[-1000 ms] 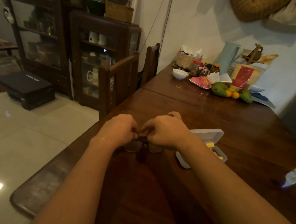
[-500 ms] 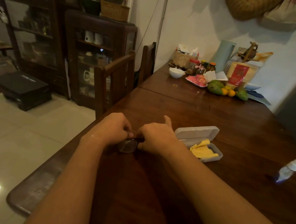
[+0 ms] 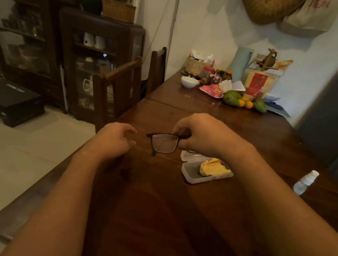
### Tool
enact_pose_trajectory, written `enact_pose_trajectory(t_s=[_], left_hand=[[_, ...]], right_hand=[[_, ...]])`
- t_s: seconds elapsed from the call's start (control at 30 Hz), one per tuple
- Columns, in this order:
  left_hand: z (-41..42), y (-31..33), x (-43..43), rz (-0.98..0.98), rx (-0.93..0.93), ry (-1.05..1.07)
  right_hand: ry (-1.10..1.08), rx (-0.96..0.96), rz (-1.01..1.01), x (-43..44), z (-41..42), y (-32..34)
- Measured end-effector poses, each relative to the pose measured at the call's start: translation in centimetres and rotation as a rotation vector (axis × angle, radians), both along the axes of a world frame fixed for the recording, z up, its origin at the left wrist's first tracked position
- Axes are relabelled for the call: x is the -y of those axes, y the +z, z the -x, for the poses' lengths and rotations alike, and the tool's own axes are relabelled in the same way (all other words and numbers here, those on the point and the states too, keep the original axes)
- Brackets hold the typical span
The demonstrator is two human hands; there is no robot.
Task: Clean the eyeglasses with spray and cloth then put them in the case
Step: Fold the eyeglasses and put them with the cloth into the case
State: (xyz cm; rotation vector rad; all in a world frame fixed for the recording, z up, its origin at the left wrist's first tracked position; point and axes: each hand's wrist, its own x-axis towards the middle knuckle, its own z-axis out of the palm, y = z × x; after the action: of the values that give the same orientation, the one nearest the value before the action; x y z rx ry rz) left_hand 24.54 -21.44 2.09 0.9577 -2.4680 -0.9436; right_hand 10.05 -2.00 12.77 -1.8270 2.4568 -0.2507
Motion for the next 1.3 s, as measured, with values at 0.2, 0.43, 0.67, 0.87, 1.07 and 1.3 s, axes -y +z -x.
enact_pose_trajectory(t_s=[0.2,0.43,0.67,0.87,1.07,1.3], left_hand=[[4.0,-1.5,-3.9,0.059,0.078,-0.122],[7.1,-2.9,-7.0,-0.022,-0.085,-0.185],[7.8,-3.2,-8.3,-0.029,-0.141,-0.223],[8.4,-3.8,-8.2,-0.003,-0.177,-0.245],[8.5,-4.3,-8.1,0.019,-0.218,-0.267],[8.5,-4.6,-7.8,0.001,-0.229,-0.235]], right_hand=[[-0.148,0.059,0.032,-5.0,5.4,-0.1],[-0.277,0.088,-0.05,-6.3,8.4,-5.3],[-0.305,-0.023,-0.011,-5.5,8.9,-8.4],[-0.279,0.08,0.005,-5.1,9.2,-9.2],[-0.21,0.192,0.04,-4.7,9.3,-10.0],[-0.174,0.29,0.092,-4.9,9.5,-10.1]])
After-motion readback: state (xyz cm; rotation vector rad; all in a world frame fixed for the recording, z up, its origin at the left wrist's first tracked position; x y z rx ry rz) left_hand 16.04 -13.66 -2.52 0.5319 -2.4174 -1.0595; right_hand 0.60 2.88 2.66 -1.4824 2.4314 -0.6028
